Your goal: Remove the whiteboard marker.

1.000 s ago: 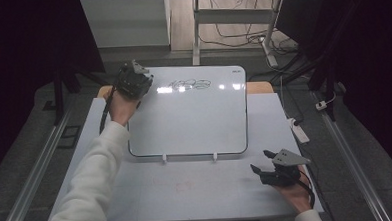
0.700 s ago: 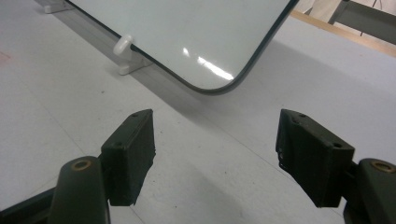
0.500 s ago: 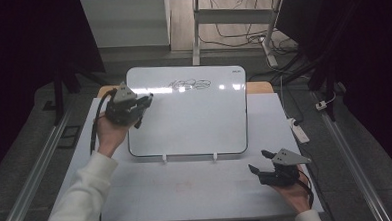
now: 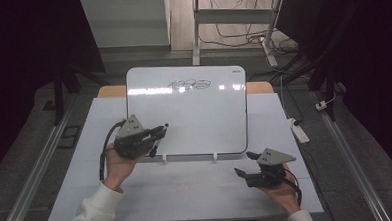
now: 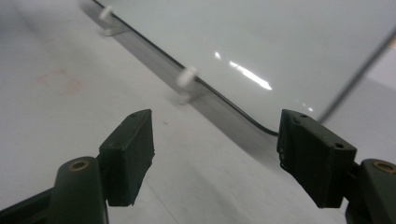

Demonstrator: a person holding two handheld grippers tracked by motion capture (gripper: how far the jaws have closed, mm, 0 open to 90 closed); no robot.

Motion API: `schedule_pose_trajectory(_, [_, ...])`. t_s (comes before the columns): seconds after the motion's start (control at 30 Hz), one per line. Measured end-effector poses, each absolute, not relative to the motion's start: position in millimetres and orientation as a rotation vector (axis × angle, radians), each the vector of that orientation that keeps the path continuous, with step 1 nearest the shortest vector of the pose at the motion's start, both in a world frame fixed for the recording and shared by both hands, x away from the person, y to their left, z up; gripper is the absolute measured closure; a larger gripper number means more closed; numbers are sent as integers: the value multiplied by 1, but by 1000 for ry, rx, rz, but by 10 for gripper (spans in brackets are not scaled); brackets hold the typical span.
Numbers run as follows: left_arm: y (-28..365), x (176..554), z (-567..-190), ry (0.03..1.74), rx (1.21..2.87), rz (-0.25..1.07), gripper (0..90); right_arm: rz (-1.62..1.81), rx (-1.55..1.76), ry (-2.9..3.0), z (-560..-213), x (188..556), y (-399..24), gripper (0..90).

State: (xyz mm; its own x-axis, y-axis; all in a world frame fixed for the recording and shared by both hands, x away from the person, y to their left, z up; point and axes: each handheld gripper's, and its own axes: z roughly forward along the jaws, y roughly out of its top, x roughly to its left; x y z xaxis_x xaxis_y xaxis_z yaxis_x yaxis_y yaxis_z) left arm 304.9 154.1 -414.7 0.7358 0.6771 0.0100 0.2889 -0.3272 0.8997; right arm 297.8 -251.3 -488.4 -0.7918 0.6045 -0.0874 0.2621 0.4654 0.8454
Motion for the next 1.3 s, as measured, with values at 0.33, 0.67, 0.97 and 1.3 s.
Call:
schedule_pose_trajectory(0.33, [102,300,-424,638,1933,375,819,1370,723,2392,-480,289,-211,290])
schedule_pose_trajectory(0.67, [61,302,-431,607,1920,368,819,1430,749,2425,-471,292,-173,338])
schedule_pose_trajectory(0.97, [32,298,-434,563,1949,388,819,1422,887,2429,-467,299,-152,509])
schedule_pose_trajectory(1.3, [20,295,-437,548,1969,416,816,1412,1046,2453,-470,306,-155,735])
